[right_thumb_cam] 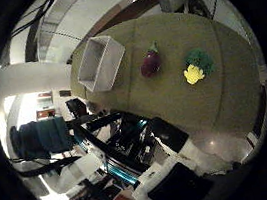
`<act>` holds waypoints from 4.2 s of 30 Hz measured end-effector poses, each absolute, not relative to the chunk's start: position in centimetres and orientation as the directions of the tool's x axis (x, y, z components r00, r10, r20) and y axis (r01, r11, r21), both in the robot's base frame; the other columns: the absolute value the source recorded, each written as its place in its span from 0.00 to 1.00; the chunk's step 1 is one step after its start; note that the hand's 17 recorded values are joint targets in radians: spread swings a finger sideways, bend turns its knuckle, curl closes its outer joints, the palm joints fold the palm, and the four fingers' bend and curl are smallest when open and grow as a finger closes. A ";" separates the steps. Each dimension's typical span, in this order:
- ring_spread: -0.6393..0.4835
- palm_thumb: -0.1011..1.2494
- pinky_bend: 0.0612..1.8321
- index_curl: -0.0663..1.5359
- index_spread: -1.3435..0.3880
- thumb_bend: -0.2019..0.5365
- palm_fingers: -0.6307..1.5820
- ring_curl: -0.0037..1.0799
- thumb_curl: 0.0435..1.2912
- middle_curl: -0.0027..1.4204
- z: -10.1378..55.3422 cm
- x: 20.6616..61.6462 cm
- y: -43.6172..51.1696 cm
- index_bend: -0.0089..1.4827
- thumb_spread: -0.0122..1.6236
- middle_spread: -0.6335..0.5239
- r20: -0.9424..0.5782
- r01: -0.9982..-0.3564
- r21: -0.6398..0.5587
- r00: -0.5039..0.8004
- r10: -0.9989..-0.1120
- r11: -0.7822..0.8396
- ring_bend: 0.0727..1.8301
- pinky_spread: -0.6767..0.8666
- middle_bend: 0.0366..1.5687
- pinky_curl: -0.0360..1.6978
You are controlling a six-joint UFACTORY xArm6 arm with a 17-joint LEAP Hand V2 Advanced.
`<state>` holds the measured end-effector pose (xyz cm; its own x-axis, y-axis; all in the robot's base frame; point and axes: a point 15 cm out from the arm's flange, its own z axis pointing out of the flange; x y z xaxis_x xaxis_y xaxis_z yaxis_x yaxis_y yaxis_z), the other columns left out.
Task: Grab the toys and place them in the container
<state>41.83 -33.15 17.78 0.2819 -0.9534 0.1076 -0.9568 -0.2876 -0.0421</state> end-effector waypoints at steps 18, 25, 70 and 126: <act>0.74 0.53 0.22 0.25 0.56 0.24 0.31 0.25 0.21 0.20 18.1 43.4 -31.3 0.13 0.67 0.58 0.110 -0.948 -0.048 0.309 -0.945 -0.315 0.09 0.66 0.09 0.11; 0.74 0.50 0.22 0.25 0.56 0.24 0.31 0.25 0.21 0.20 17.4 44.4 -29.7 0.13 0.67 0.58 0.097 -0.942 -0.041 0.327 -0.940 -0.332 0.09 0.66 0.09 0.12; 0.73 0.42 0.26 0.23 0.57 0.24 0.30 0.25 0.19 0.21 -0.5 49.8 -38.3 0.12 0.65 0.59 0.027 -0.987 0.077 0.143 -0.989 -0.140 0.10 0.67 0.10 0.11; 0.77 0.43 0.46 0.23 0.64 0.24 0.44 0.25 0.20 0.23 -11.7 48.6 -38.6 0.13 0.65 0.64 0.048 -0.991 0.034 -0.131 -0.990 0.132 0.21 0.80 0.11 0.06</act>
<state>48.63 -38.58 -11.65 -0.1306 -0.9903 0.0479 -0.9906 0.1323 0.0340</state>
